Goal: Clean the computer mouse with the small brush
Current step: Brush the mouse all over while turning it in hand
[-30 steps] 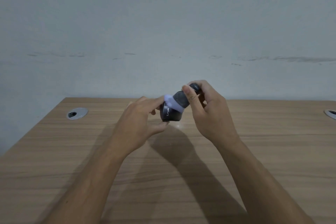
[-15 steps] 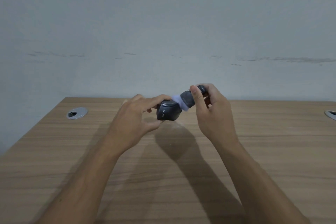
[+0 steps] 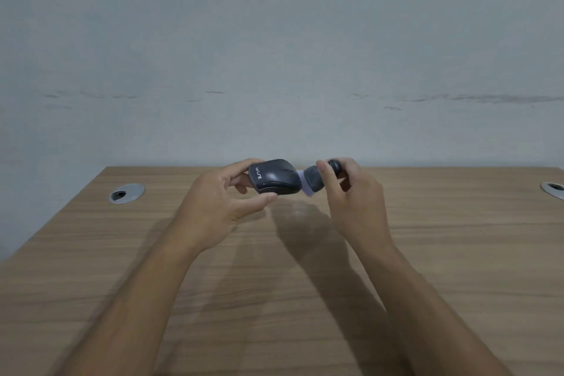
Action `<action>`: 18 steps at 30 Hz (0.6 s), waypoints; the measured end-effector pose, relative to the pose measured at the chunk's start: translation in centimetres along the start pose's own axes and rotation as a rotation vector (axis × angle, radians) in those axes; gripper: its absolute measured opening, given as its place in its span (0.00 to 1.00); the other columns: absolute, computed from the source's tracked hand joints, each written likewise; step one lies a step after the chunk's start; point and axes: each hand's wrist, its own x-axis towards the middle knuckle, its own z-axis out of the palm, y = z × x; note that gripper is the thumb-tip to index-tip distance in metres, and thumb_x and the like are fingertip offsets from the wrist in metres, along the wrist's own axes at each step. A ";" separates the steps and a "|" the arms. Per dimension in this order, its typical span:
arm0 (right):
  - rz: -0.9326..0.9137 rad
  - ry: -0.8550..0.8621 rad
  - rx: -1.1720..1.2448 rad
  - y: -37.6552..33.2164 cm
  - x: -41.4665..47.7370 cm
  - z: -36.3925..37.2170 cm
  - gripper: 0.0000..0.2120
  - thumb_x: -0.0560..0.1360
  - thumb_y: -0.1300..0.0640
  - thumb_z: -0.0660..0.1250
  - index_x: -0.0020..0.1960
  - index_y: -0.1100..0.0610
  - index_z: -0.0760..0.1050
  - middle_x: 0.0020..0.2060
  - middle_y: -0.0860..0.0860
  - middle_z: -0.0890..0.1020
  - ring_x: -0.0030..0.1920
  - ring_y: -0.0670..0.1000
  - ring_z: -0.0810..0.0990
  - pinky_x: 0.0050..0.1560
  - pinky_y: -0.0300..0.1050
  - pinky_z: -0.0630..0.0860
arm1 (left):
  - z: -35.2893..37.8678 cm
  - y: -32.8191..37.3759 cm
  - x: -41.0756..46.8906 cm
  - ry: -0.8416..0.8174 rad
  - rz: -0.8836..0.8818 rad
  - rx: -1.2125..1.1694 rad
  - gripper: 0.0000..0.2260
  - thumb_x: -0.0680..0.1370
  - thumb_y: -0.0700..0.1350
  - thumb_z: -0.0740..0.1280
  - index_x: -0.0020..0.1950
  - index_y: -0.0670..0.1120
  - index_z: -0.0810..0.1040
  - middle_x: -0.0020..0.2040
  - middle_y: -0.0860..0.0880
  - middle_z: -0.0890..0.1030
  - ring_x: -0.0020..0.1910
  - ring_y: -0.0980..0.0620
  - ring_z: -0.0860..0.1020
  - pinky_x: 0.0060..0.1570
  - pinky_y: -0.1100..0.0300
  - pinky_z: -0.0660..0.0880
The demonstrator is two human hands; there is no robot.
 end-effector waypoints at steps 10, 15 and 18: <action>-0.058 -0.095 0.148 -1.7 -0.5 0.7 0.11 0.84 0.45 0.70 0.51 0.52 0.83 0.32 0.44 0.80 0.32 0.42 0.76 0.36 0.32 0.69 | 0.9 -0.2 0.0 0.044 -0.124 -0.202 0.15 0.77 0.39 0.82 0.63 0.48 0.90 0.48 0.47 0.93 0.36 0.67 0.83 0.41 0.79 0.74; 0.054 -0.046 0.060 0.1 0.0 0.2 0.12 0.84 0.42 0.68 0.53 0.50 0.83 0.33 0.42 0.81 0.35 0.41 0.79 0.39 0.36 0.70 | 0.5 -0.3 0.0 0.017 -0.139 -0.275 0.15 0.79 0.39 0.80 0.64 0.50 0.89 0.45 0.51 0.93 0.39 0.63 0.83 0.41 0.78 0.75; 0.060 -0.020 0.138 -0.6 0.3 -0.3 0.13 0.84 0.42 0.67 0.51 0.49 0.82 0.35 0.42 0.82 0.36 0.41 0.78 0.38 0.32 0.71 | 0.5 -0.6 0.0 0.007 -0.143 -0.249 0.17 0.79 0.38 0.80 0.66 0.51 0.88 0.42 0.51 0.91 0.34 0.65 0.80 0.40 0.76 0.75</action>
